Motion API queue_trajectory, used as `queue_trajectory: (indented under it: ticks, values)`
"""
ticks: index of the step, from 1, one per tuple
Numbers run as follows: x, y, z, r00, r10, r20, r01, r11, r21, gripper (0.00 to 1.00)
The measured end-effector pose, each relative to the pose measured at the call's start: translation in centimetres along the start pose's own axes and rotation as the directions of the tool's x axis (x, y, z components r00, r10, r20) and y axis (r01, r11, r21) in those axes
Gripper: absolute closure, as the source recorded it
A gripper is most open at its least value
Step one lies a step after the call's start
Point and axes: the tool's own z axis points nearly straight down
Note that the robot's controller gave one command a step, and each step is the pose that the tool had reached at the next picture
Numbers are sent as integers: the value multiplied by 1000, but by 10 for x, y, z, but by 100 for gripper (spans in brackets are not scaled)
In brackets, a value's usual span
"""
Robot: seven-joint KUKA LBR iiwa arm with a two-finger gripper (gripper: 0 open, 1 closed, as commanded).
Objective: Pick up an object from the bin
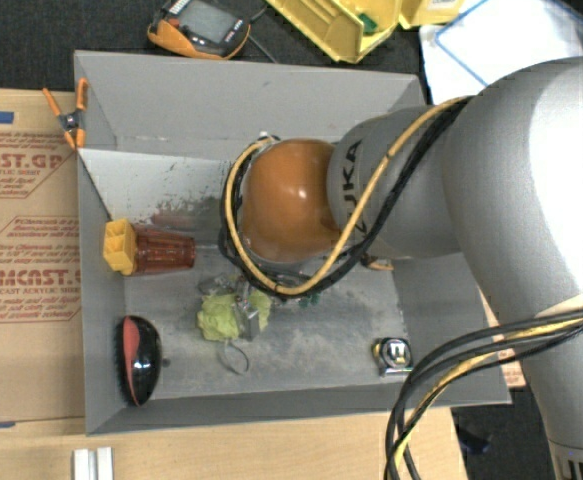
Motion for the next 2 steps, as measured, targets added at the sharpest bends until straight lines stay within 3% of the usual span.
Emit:
queue_trajectory:
  ticks: [1, 2]
  values:
    - [3, 2, -24, 1000, 0, -10, 0, 1000, -4, 100]
    - [0, 1, -59, 1000, 0, -3, 0, 1000, -1, 100]
